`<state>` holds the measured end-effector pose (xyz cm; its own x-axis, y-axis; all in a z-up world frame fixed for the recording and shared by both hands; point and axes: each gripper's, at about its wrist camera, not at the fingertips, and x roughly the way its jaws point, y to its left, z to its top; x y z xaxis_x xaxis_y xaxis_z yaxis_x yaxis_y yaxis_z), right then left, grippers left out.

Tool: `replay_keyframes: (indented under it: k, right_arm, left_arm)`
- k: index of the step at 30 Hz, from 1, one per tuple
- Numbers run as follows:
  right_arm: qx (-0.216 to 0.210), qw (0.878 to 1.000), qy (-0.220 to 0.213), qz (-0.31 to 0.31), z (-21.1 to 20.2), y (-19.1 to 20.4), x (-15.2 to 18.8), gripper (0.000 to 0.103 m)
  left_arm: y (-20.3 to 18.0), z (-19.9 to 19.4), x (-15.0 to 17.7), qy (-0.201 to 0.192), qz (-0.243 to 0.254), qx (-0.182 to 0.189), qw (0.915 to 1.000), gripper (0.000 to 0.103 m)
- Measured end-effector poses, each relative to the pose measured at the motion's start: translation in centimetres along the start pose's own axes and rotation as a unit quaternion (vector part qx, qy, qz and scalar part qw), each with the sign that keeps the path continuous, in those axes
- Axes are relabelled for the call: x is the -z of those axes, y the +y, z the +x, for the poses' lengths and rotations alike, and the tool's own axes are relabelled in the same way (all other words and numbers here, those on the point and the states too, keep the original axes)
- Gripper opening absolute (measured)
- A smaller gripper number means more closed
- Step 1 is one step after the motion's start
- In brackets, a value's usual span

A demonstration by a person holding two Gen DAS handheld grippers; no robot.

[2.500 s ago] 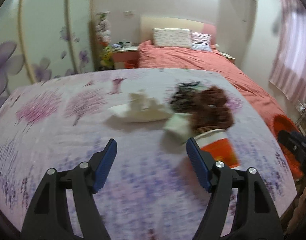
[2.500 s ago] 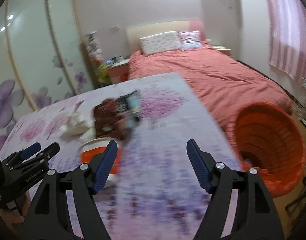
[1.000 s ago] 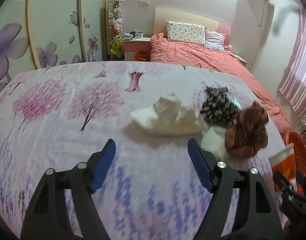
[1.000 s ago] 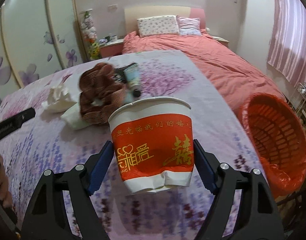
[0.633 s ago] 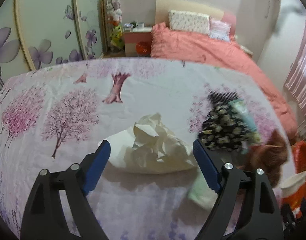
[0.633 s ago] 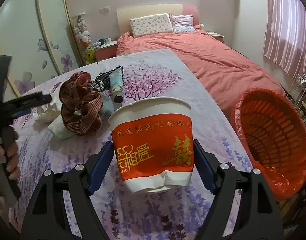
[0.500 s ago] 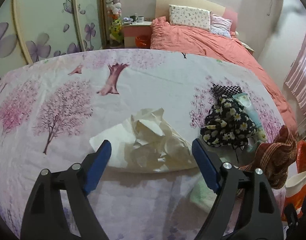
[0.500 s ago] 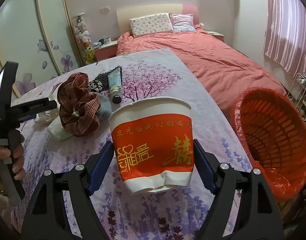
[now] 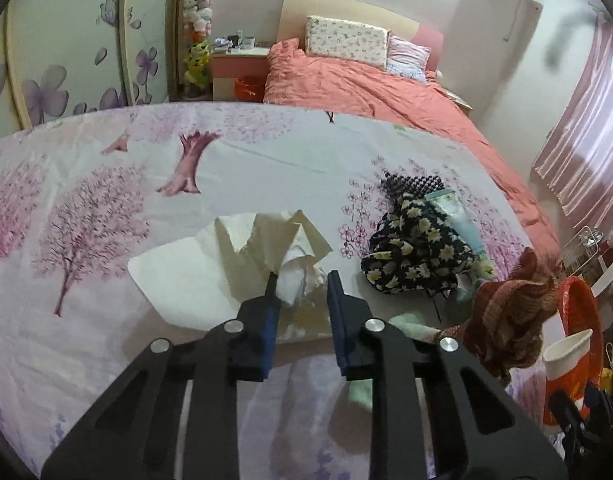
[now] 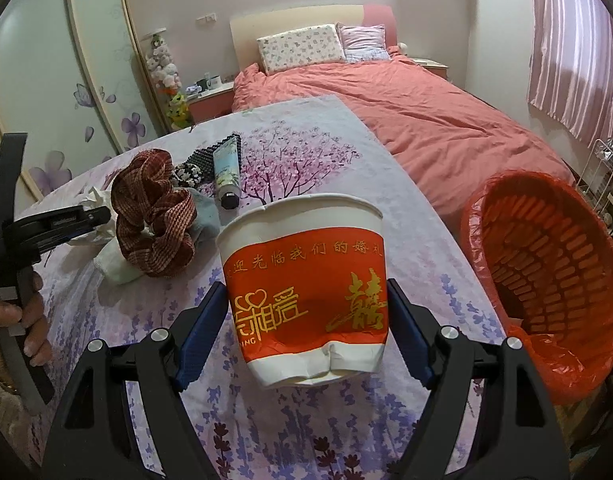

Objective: Collect trash
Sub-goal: 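Grasp the crumpled tissues with the left tool while the right tool holds the paper cup, then carry the tissues and paper cup over the orange basket and open both tools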

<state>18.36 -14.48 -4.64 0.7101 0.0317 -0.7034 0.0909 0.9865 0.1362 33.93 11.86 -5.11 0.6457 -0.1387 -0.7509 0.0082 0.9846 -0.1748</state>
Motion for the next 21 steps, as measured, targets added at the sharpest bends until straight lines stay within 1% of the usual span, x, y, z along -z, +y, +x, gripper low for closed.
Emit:
replay_keyframes:
  k: [6, 13, 21]
  right_arm:
    - [-0.004, 1.0, -0.011, 0.0, -1.0, 0.0, -0.1, 0.077]
    - [-0.007, 0.999, -0.033, 0.0, -3.2, -0.2, -0.8, 0.077]
    - [-0.008, 0.998, -0.068, 0.008, -6.4, -1.3, -1.4, 0.077]
  left_arm:
    - [-0.1, -2.8, -0.6, -0.025, 0.02, -0.004, 0.9995, 0.022]
    - [-0.6, -6.0, -1.1, -0.048, 0.028, 0.002, 0.9985, 0.022]
    - [-3.4, -10.1, -0.2, -0.071, 0.054, 0.032, 0.9955, 0.022]
